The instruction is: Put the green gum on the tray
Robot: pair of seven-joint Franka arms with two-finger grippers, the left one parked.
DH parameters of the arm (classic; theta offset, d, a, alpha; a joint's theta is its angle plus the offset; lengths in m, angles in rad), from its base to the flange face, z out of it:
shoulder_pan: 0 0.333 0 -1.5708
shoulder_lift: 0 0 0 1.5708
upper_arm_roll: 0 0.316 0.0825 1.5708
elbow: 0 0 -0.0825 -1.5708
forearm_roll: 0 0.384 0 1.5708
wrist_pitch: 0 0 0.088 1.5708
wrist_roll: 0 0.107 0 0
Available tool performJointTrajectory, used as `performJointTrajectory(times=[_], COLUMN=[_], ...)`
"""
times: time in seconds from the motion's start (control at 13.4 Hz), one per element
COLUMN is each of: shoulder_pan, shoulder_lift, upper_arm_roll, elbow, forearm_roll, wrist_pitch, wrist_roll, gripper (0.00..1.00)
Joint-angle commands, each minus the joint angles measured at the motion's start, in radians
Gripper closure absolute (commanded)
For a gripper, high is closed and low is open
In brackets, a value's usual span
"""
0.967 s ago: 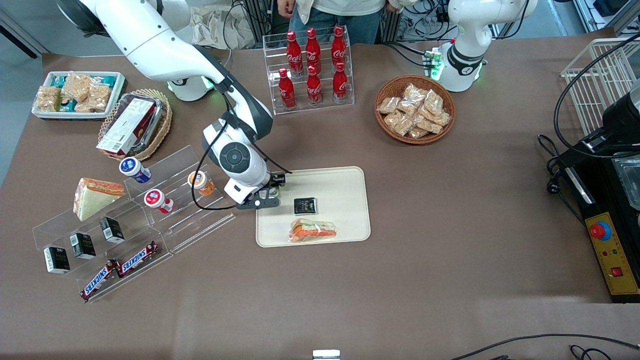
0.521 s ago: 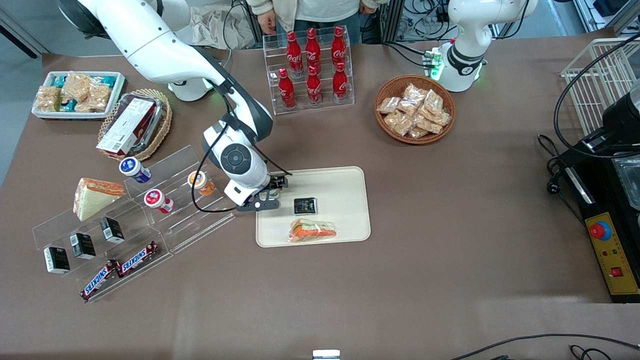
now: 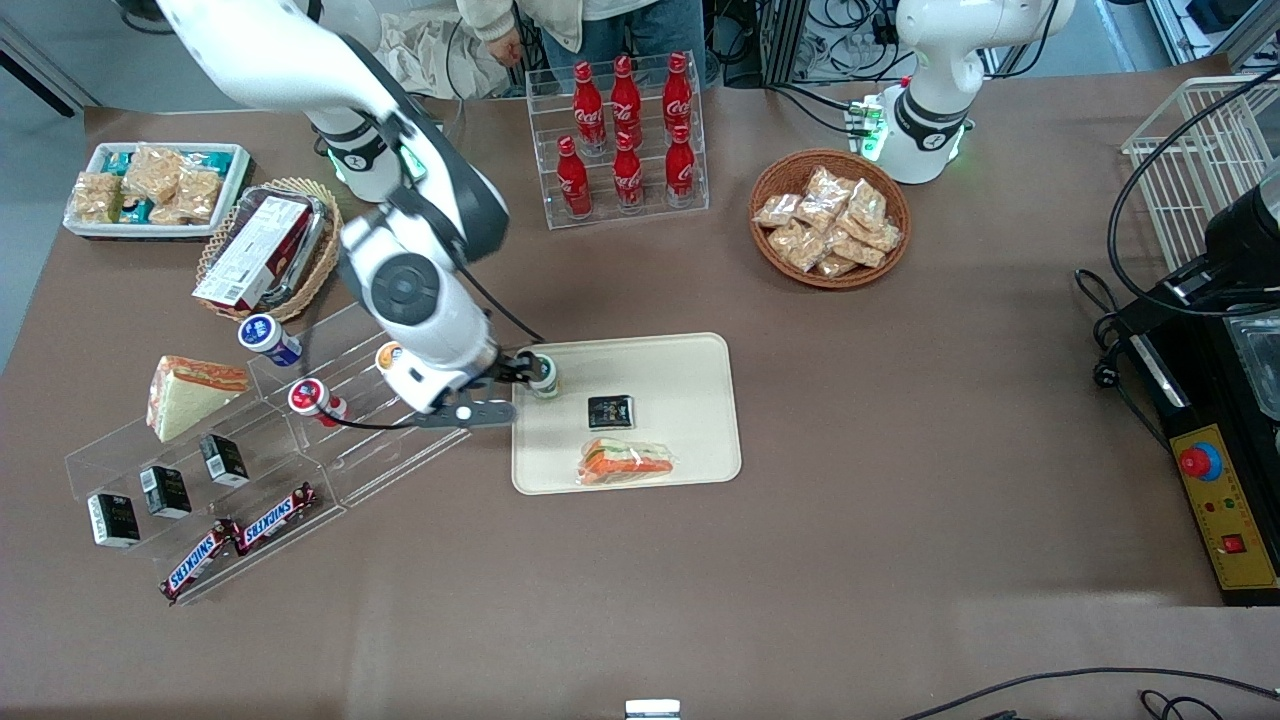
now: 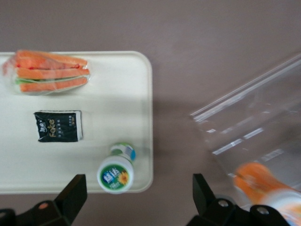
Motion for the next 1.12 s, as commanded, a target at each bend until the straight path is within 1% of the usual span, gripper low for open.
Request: performJointTrajectory(times=[0.0, 0.07, 0.15, 0.3, 0.37, 0.45, 0.52, 0.67, 0.82, 0.89, 1.04], shoulder_pan=[-0.049, -0.058, -0.063, -0.064, -0.090, -0.144, -0.187, -0.233, -0.267, -0.268, -0.270], shoulder_lift=[-0.088, -0.118, -0.151, -0.202, -0.231, -0.259, -0.273, -0.282, -0.288, -0.284, -0.279], upper_arm_roll=[-0.049, -0.085, -0.128, -0.210, -0.233, -0.235, -0.235, -0.235, -0.235, -0.235, -0.235], elbow=[0.053, 0.059, 0.071, 0.107, 0.108, 0.108, 0.108, 0.110, 0.110, 0.113, 0.131], forearm_roll=[0.091, 0.130, 0.151, 0.139, 0.138, 0.125, 0.100, 0.037, 0.046, 0.044, 0.047], wrist_pitch=[-0.147, -0.180, -0.227, -0.328, -0.338, -0.340, -0.341, -0.352, -0.359, -0.390, -0.396], wrist_roll=[-0.164, -0.214, -0.248, -0.276, -0.298, -0.364, -0.433, -0.466, -0.466, -0.466, -0.466], gripper=[0.00, 0.00, 0.00, 0.00, 0.00, 0.00, 0.00, 0.00, 0.00, 0.00, 0.00])
